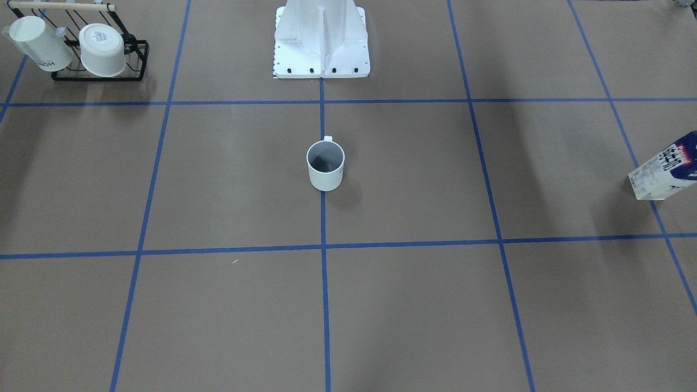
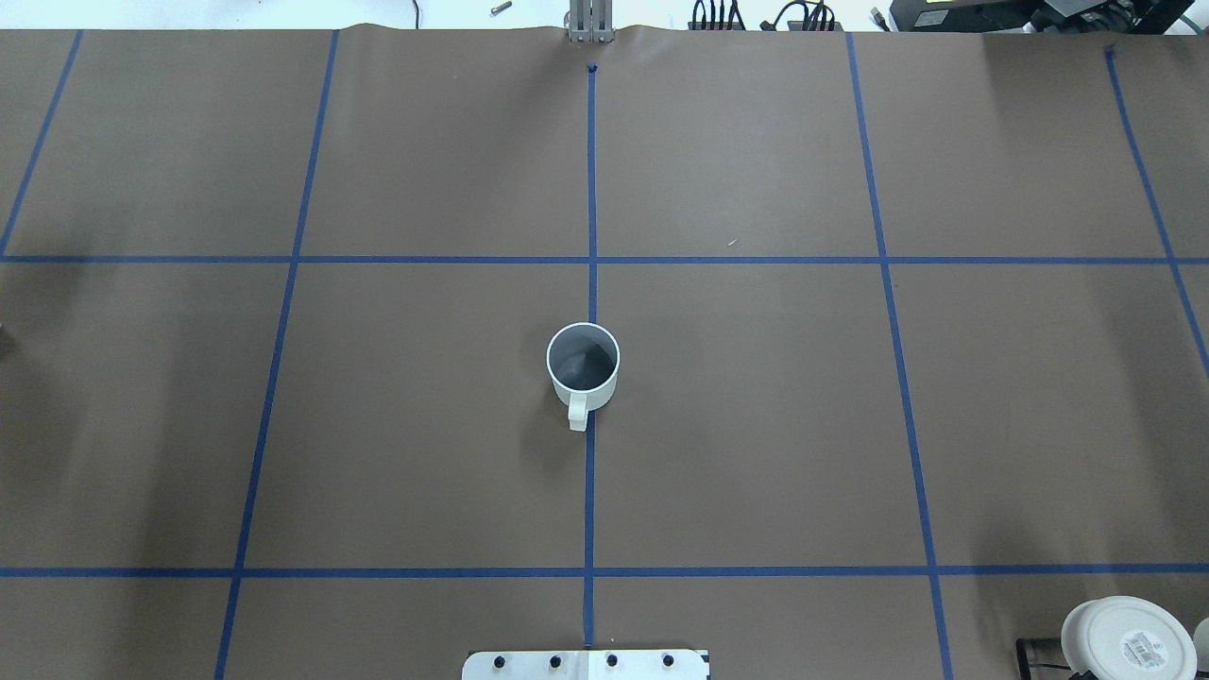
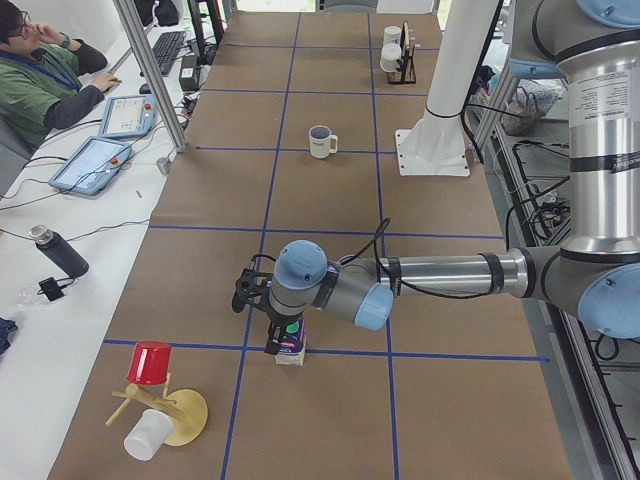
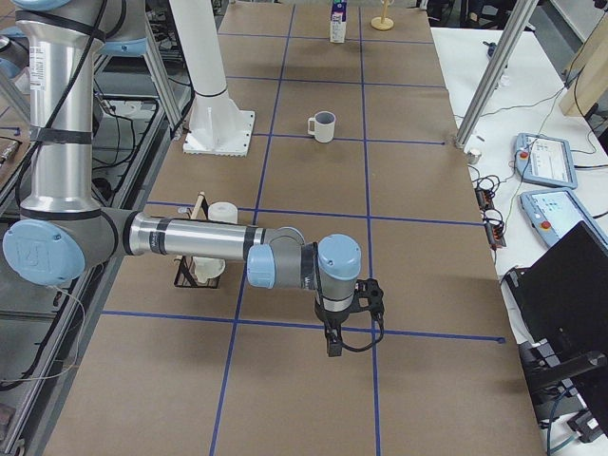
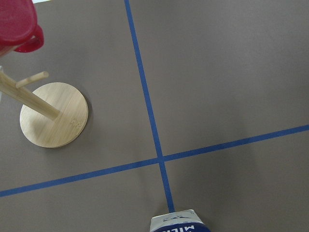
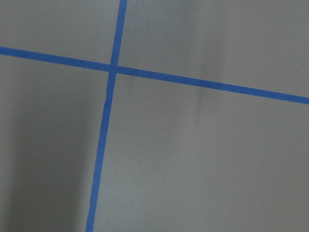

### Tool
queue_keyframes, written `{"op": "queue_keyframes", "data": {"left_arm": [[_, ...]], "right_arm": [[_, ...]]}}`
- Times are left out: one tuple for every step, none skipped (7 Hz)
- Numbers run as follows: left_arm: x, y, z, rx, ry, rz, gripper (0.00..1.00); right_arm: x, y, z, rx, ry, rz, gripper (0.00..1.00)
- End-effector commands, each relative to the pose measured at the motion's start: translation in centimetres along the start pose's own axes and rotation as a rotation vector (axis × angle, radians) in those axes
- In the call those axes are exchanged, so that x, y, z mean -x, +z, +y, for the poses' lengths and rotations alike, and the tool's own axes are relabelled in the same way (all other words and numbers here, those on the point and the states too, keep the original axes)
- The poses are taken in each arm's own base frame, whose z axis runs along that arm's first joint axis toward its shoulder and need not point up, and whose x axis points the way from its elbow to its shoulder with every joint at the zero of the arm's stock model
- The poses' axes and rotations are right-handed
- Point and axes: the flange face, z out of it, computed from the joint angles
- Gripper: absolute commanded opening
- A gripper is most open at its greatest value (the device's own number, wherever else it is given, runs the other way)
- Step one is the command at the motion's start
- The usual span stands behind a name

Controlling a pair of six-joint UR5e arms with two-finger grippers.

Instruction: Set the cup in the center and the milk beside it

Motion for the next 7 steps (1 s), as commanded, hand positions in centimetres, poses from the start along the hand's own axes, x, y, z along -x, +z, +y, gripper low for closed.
{"op": "queue_keyframes", "data": {"left_arm": [[-1.1, 1.4, 0.9, 0.008, -0.008, 0.013, 0.99], [-1.2, 1.7, 0.9, 0.013, -0.004, 0.013, 0.99], [-1.4, 2.0, 1.0, 0.020, 0.001, 0.012, 0.98], [-1.3, 2.6, 1.2, 0.033, 0.001, 0.013, 0.98], [-1.4, 2.9, 1.3, 0.040, 0.006, 0.011, 0.98], [-1.3, 3.3, 1.3, 0.047, 0.007, 0.011, 0.98], [-1.4, 3.5, 1.4, 0.052, 0.010, 0.012, 0.98]], "right_arm": [[-0.1, 0.1, 0.1, 0.003, 0.003, -0.001, 1.00], [-0.1, 0.2, 0.2, 0.004, 0.004, -0.001, 1.00], [-0.1, 0.2, 0.2, 0.004, 0.004, -0.001, 1.00], [-0.2, 0.3, 0.3, 0.007, 0.005, -0.001, 1.00], [-0.3, 0.5, 0.4, 0.010, 0.008, -0.003, 1.00], [-0.4, 0.6, 0.5, 0.013, 0.010, -0.002, 1.00], [-0.5, 0.8, 0.5, 0.016, 0.013, -0.004, 1.00]]}}
